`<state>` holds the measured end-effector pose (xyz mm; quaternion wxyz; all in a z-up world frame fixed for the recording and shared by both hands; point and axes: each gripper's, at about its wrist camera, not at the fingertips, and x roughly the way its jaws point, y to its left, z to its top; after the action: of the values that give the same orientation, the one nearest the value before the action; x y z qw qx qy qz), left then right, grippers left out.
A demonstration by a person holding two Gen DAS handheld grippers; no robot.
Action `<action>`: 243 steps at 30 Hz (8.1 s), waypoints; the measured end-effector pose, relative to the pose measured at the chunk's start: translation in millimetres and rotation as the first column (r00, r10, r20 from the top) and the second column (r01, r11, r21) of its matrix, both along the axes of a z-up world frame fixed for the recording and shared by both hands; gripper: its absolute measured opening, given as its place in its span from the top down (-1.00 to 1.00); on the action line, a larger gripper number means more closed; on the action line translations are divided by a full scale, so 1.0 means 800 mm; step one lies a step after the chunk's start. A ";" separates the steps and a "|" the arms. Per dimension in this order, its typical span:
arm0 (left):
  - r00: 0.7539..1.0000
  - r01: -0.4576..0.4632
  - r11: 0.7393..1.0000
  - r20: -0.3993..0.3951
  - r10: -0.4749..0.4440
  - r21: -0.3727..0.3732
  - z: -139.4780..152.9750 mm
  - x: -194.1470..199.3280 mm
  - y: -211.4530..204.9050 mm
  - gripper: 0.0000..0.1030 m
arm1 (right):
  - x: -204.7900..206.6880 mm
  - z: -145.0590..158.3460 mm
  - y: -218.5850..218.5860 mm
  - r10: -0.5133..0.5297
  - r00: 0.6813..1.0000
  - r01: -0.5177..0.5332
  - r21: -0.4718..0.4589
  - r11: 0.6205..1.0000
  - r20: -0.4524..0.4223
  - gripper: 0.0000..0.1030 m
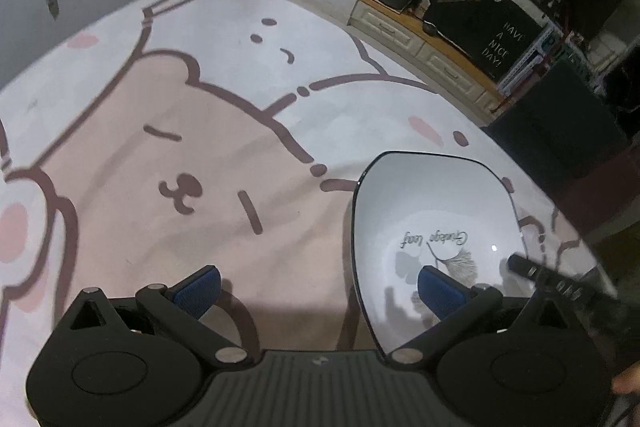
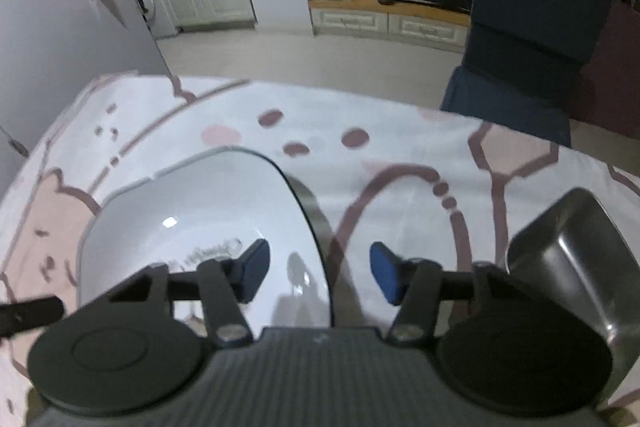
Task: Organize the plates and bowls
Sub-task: 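Close the left gripper on the plate rim while the right gripper closes beside it, then lift the white plate with both grippers and carry it beside the lemon bowl, then lower the white plate onto the cloth and open both grippers, then move both grippers to the rim of the cream two-handled bowl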
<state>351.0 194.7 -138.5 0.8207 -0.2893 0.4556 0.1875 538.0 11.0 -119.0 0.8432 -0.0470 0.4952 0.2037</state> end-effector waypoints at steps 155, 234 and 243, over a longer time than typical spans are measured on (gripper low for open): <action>0.887 0.455 0.877 -0.004 -0.461 -0.157 -0.016 -0.165 -0.153 0.83 | -0.331 -0.003 -0.212 -0.218 0.932 0.259 0.112 0.959 -0.289 0.64; 0.748 0.651 0.734 -0.003 -0.663 0.194 0.051 -0.216 -0.211 -1.00 | -0.369 0.023 -0.223 -0.151 0.973 0.169 0.092 0.981 -0.172 -0.99; 0.705 0.653 0.702 0.110 -0.700 0.283 0.104 -0.202 -0.248 -1.00 | -0.389 0.095 -0.263 -0.169 0.984 0.158 0.152 0.976 0.063 -0.99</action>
<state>189.3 -4.0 -55.1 0.9017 -0.0248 0.4173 -0.1105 227.2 -199.6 -43.0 0.8764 0.0480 0.4490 0.1676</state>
